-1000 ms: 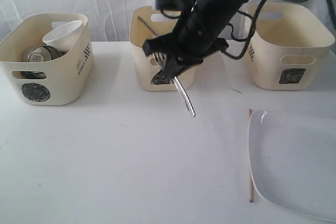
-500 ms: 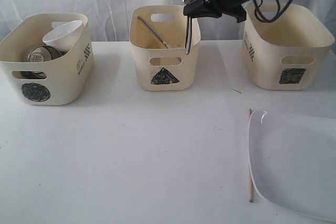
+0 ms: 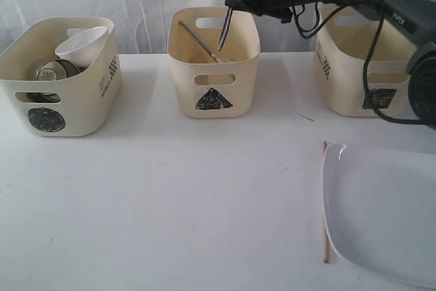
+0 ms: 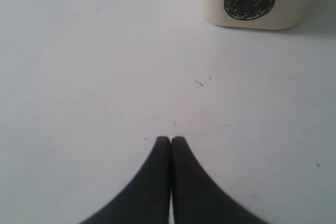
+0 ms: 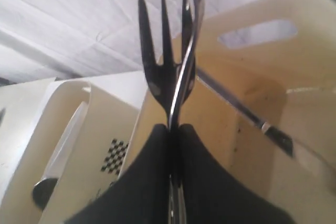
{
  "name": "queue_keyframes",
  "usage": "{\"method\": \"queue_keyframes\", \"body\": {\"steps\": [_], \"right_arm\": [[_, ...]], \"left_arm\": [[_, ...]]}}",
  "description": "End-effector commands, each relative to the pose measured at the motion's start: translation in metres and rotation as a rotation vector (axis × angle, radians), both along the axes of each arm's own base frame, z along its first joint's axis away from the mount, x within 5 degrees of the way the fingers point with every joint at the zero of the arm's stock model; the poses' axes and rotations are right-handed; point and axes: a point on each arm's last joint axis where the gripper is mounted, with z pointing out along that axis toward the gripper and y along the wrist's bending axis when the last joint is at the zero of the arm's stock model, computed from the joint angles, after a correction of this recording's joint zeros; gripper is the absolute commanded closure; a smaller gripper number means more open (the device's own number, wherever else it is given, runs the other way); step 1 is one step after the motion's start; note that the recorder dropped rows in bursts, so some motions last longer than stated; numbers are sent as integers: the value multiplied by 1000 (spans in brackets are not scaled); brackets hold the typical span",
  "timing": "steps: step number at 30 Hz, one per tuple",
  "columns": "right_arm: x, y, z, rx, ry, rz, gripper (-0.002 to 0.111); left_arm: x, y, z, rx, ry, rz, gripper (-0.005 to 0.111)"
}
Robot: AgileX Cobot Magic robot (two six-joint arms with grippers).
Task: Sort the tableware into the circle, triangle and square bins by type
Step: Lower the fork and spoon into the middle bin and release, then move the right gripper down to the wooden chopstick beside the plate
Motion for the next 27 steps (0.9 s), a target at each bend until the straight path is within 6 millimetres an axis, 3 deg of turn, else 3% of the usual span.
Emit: {"method": "queue_keyframes", "body": {"steps": [1,3,9,11,16,19,21,22,25,27], "right_arm": [[11,8,-1,-109,-174,-39,108],[11,13,-4,-176,-221,-7,104],[13,18,-13,-251,-268,17,70],[13,18,-13,-251,-267,18,67],[0,14,3,-226,-220,137,69],[-14,3,17,-282,-146,218,84],[-25,-11,25,-396,-62,240,100],[-29,-17,27,-445,-14,233,108],[-48,-41,39,-662,185,148,108],[-61,-58,52,-751,314,-5,108]], "left_arm": [[0,0,-1,-3,-1,-6,107],[0,0,-1,-3,-1,-6,107],[0,0,-1,-3,-1,-6,107],[0,0,-1,-3,-1,-6,107],[0,0,-1,-3,-1,-6,107],[0,0,-1,-3,-1,-6,107],[0,0,-1,-3,-1,-6,107],[0,0,-1,-3,-1,-6,107],[0,0,-1,-3,-1,-6,107],[0,0,-1,-3,-1,-6,107]]}}
